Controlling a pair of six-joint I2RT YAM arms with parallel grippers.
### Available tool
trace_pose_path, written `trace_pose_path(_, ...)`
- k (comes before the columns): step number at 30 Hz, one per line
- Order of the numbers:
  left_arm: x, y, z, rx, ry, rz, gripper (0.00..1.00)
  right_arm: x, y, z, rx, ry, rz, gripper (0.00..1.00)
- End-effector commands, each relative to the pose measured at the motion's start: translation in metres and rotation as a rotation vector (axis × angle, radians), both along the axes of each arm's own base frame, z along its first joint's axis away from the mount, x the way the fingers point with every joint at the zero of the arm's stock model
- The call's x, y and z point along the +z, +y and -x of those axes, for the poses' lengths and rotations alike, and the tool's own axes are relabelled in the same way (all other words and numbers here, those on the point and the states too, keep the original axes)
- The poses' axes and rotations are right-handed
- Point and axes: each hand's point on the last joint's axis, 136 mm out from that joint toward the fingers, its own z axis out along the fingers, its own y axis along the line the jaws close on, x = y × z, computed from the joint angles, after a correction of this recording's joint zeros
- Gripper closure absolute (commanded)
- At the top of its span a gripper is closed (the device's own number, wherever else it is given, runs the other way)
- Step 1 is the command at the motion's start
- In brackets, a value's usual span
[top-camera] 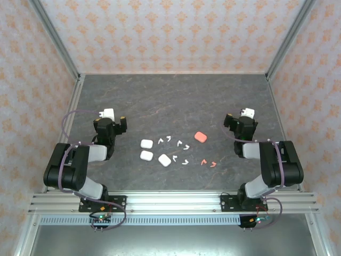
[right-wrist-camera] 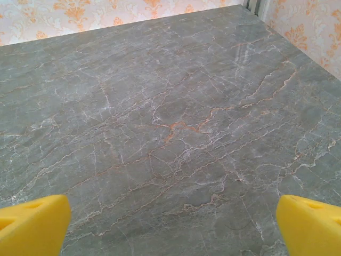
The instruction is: Insert wireless bluetooth earbuds into charging case
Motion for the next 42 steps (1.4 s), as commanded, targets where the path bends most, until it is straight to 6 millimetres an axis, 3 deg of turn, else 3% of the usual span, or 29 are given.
trace_pose_path(1,0.009,-0.002,-0.006,-0.001,-0.023,0.002,0.00,0.002,-0.004,0.001,-0.026,-0.012,-0.004,0.01)
trace_pose_path(22,0.011,-0.003,-0.006,-0.005,-0.026,0.005,0.00,0.002,-0.004,0.001,-0.024,-0.012,-0.010,0.01)
trace_pose_path(25,0.029,-0.003,-0.003,-0.001,-0.026,0.001,0.01,0.012,-0.007,0.002,-0.038,-0.021,-0.014,0.01)
trace_pose_path(30,0.086,0.003,0.010,0.058,-0.055,0.061,0.01,0.043,-0.003,0.007,-0.026,0.035,-0.047,0.01)
trace_pose_path(33,0.104,0.005,0.016,0.142,0.001,0.199,0.00,0.061,0.007,0.012,0.004,0.071,-0.114,0.01)
trace_pose_path(36,0.108,-0.005,0.020,0.167,0.038,0.354,0.00,0.077,0.028,0.021,0.060,0.106,-0.203,0.01)
trace_pose_path(42,0.085,-0.054,0.031,0.063,0.128,0.678,0.01,0.101,0.087,0.045,0.242,0.171,-0.271,0.01)
